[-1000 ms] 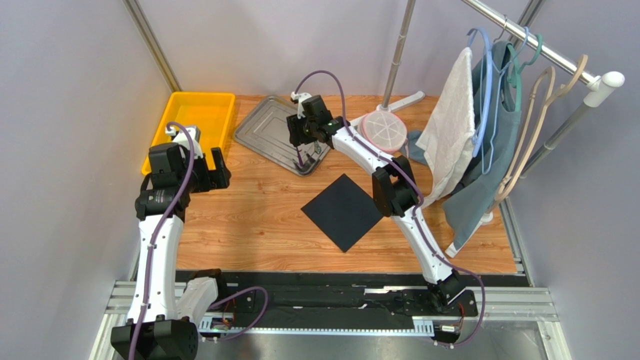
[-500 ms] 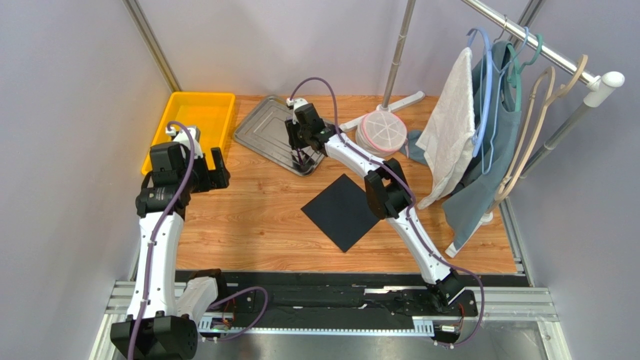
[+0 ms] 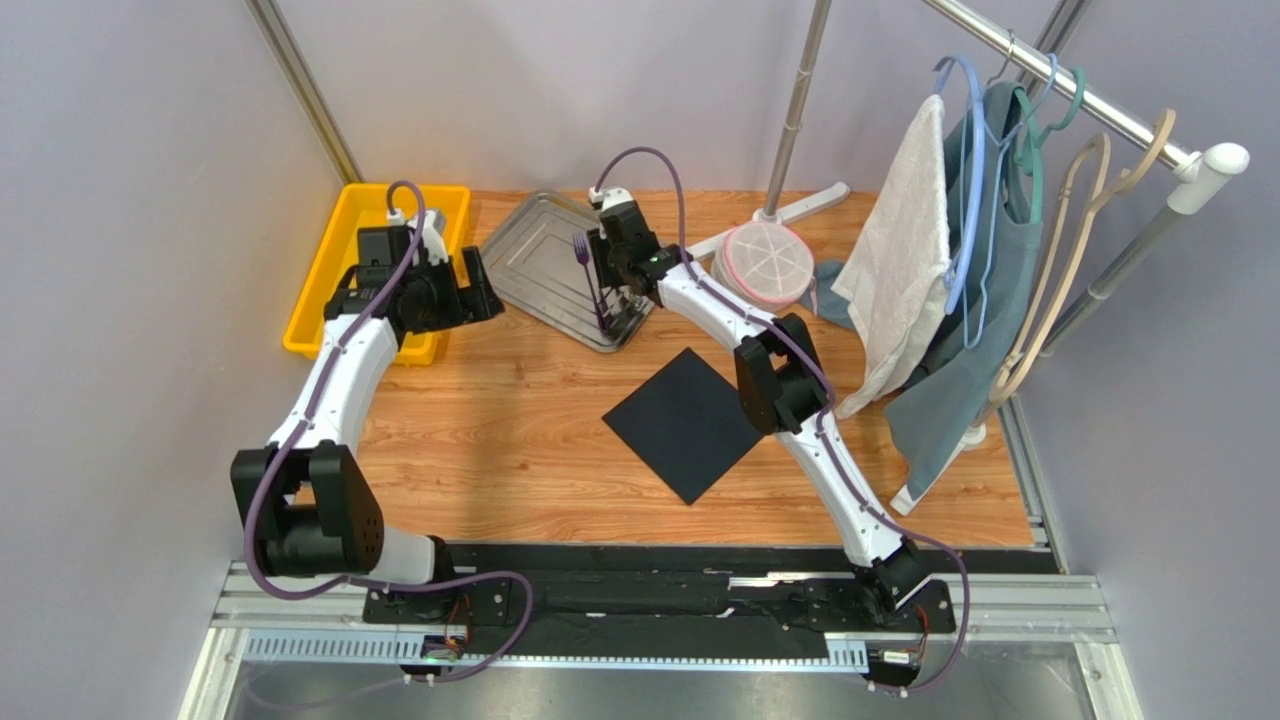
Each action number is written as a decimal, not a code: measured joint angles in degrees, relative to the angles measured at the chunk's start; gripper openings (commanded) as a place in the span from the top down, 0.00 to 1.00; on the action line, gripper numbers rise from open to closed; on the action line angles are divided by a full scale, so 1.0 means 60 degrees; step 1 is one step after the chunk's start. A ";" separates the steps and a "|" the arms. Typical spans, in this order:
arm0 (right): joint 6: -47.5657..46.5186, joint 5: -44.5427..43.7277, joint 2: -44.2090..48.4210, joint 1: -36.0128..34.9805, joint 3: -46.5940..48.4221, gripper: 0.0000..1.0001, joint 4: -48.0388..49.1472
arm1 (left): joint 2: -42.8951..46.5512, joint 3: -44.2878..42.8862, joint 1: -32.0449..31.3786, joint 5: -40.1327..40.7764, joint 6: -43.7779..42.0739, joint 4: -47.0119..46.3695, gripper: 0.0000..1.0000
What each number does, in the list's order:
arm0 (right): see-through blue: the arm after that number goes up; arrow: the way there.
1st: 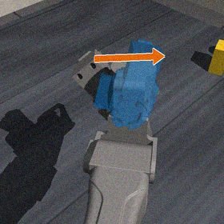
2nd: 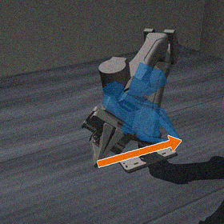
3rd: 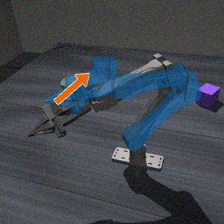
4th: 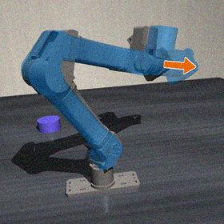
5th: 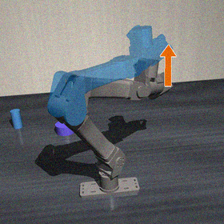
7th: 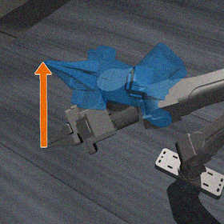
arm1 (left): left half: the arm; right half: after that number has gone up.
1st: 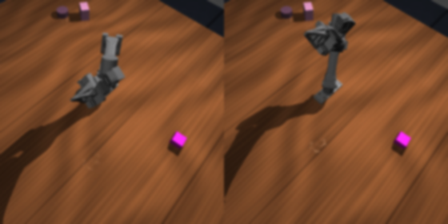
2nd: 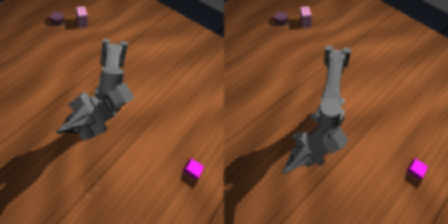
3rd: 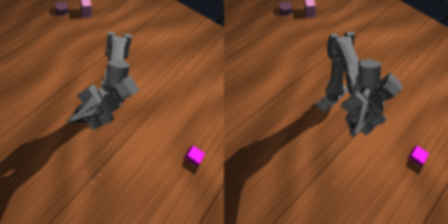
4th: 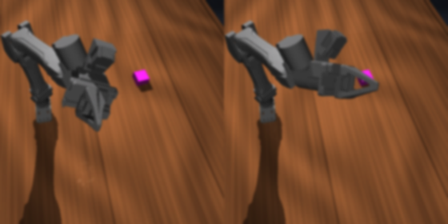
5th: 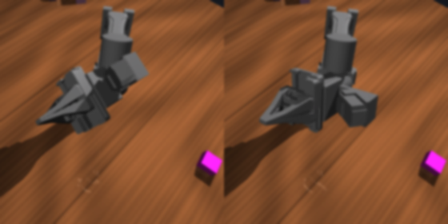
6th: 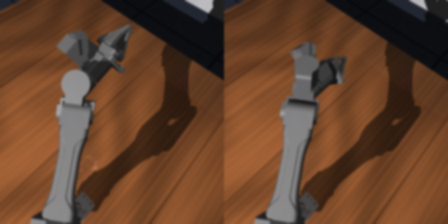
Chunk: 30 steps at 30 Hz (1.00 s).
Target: Place the utensils on the paper napkin and roll it up
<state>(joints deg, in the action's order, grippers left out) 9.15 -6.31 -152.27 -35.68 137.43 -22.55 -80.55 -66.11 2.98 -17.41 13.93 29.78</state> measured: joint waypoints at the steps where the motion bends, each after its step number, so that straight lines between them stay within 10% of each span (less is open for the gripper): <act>1: -0.0004 -0.0062 0.0000 0.0084 0.0000 0.64 0.0036 | -0.0025 -0.0007 -0.0033 -0.0022 0.0036 -0.0102 0.07; 17: -0.0284 -0.0430 0.0000 0.0681 -0.0007 0.69 0.0390 | -0.0168 -0.0113 -0.0168 0.0000 0.0069 -0.0379 0.10; 30: -0.0499 0.0171 0.0000 0.0696 0.0058 0.69 -0.0634 | -0.4703 -0.2969 -0.1698 0.0696 0.0663 -0.1064 0.26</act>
<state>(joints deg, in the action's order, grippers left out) 6.15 -5.28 -152.27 -31.51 137.78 -26.35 -108.77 -83.92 -7.20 -13.23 17.91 23.40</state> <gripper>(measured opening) 0.306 0.770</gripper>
